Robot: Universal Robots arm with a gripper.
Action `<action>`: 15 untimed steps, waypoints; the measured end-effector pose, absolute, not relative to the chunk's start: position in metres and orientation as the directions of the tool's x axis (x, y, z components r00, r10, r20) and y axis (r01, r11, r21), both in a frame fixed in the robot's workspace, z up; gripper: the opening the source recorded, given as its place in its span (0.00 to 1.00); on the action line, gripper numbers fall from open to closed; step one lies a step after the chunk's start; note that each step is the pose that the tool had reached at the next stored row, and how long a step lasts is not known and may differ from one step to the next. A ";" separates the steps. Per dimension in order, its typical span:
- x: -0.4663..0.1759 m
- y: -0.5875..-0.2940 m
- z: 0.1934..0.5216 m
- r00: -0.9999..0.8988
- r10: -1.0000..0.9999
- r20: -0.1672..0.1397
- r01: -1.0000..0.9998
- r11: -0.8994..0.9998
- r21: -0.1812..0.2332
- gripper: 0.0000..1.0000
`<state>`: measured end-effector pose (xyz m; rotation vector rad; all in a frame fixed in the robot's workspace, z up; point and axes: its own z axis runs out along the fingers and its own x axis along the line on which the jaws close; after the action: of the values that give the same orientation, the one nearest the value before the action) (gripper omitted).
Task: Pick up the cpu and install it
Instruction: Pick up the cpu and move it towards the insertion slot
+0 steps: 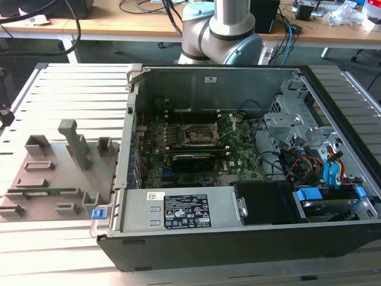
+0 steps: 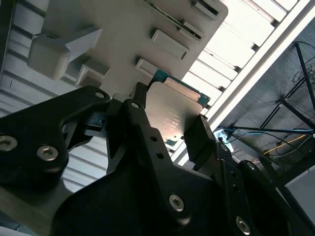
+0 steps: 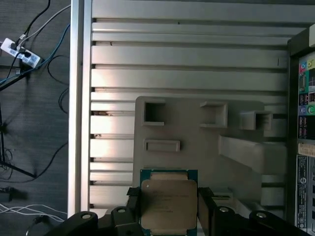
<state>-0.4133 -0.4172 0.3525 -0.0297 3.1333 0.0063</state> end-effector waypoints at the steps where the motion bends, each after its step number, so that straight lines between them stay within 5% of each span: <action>1: -0.413 -0.417 0.354 -1.000 -0.019 -0.008 -0.019 1.000 0.004 0.55; 15: -0.413 -0.412 0.394 -1.000 -0.019 -0.008 -0.019 1.000 0.004 0.55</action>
<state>-0.4131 -0.4124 0.3937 -0.0298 3.1333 0.0063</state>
